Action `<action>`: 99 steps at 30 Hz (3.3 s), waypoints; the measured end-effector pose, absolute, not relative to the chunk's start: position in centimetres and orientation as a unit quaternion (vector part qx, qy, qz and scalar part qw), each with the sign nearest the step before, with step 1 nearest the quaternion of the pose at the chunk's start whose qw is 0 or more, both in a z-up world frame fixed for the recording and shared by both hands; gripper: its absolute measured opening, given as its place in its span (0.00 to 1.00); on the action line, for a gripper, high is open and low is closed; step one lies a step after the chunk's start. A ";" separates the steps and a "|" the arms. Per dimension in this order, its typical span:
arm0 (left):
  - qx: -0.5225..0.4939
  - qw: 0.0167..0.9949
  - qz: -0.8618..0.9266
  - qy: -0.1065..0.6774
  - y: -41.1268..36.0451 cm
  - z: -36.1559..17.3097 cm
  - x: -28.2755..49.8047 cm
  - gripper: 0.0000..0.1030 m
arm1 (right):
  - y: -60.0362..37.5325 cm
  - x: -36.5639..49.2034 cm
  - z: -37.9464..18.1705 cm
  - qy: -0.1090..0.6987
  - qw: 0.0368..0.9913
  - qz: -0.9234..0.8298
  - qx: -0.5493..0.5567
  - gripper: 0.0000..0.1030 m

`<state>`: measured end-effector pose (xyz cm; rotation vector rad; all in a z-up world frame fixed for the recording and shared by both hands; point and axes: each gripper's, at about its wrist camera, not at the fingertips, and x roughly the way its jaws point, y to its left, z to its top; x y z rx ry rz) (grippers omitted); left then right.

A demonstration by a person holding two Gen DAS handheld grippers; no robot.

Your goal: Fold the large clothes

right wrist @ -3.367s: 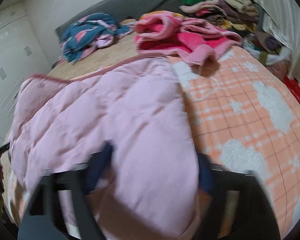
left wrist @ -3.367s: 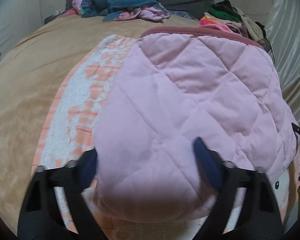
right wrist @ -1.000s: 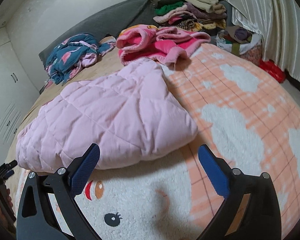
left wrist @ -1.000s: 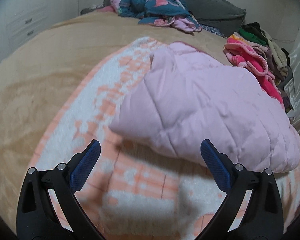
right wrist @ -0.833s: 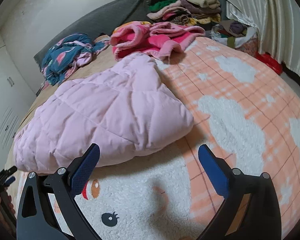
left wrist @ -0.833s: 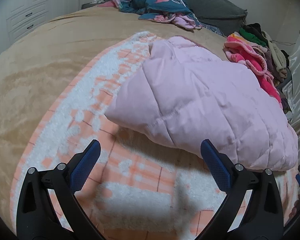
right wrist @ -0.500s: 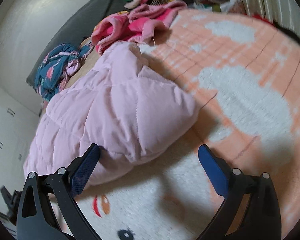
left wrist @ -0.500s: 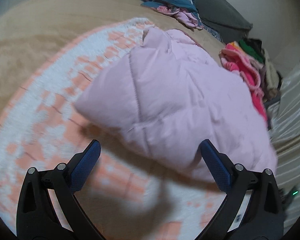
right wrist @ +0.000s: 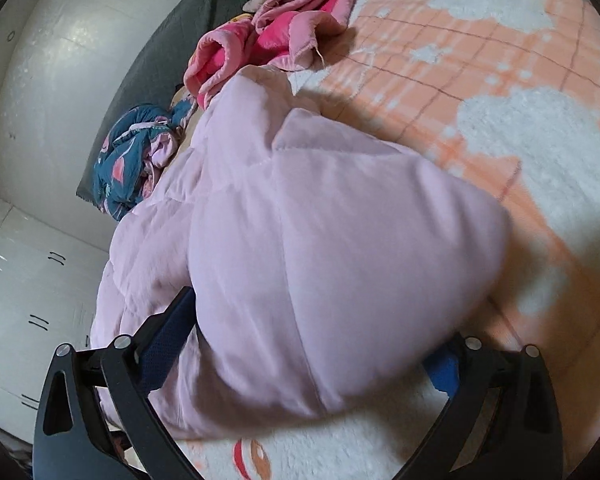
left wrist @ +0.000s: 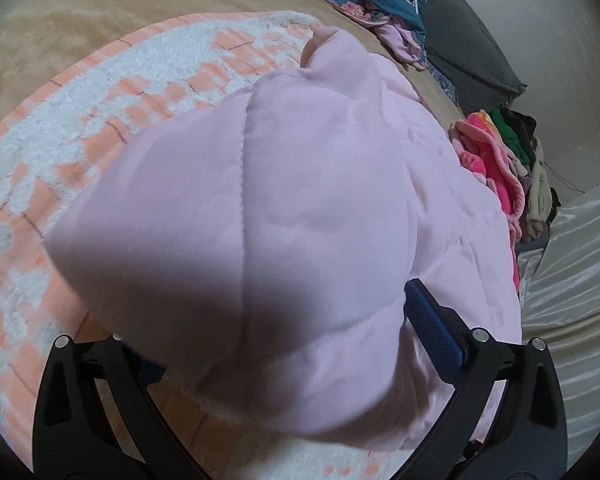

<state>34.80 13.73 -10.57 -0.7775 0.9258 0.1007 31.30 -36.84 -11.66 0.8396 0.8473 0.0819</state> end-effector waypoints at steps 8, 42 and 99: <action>-0.337 0.842 0.043 0.419 13.4 -9.9 35.3 0.76 | -35.9 31.6 -11.1 0.386 0.841 0.060 0.375 0.49; -0.103 0.931 0.023 0.348 8.1 -0.1 28.2 0.24 | -27.4 22.4 1.9 0.274 0.954 0.119 -0.014 0.26; -0.035 0.935 0.019 0.352 6.7 -1.8 16.6 0.24 | -28.5 17.8 1.6 0.294 0.950 0.104 -0.027 0.26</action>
